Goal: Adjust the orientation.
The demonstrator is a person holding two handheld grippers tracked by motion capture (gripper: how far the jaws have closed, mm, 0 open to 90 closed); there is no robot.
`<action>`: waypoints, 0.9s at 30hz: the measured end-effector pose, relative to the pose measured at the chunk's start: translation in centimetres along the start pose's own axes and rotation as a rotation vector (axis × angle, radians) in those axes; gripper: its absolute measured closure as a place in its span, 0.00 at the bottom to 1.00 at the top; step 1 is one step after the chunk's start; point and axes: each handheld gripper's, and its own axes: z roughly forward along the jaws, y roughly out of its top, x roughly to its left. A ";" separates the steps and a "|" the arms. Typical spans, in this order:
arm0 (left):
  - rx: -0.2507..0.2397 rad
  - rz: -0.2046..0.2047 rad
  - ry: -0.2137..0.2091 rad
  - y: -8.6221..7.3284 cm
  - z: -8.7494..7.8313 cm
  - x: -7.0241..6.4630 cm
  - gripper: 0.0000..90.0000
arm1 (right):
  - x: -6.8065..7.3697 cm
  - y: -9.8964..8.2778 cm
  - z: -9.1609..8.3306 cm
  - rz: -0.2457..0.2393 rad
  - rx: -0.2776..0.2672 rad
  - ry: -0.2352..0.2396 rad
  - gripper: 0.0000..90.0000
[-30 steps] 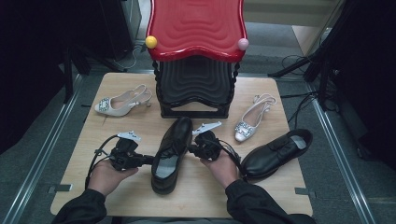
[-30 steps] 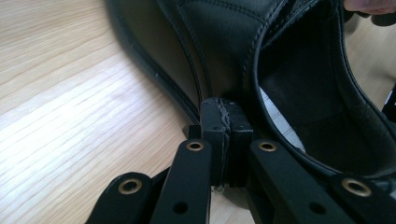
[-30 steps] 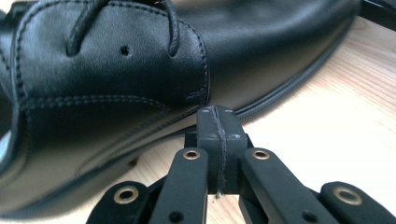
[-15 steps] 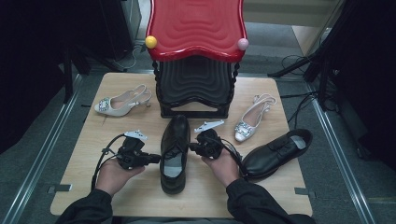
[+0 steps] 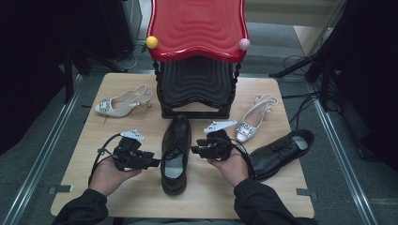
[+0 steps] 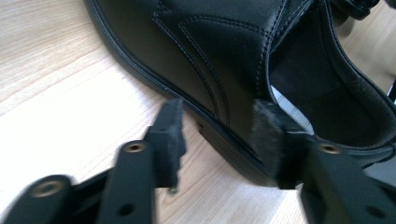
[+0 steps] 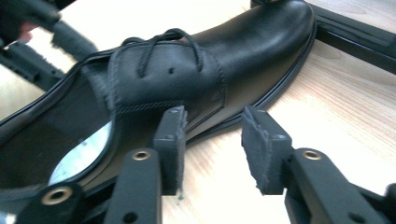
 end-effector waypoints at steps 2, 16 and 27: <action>-0.009 -0.007 -0.008 0.1 -0.2 0.2 0.51 | 0.0 -0.3 -0.6 -0.022 -0.003 0.001 0.62; -0.020 0.017 -0.020 1.2 0.2 0.9 0.45 | -1.0 -1.7 -3.7 -0.008 -0.019 -0.020 0.63; -0.039 0.021 -0.020 1.8 -0.2 1.4 0.43 | -0.5 -2.9 -6.2 -0.029 -0.003 -0.044 0.70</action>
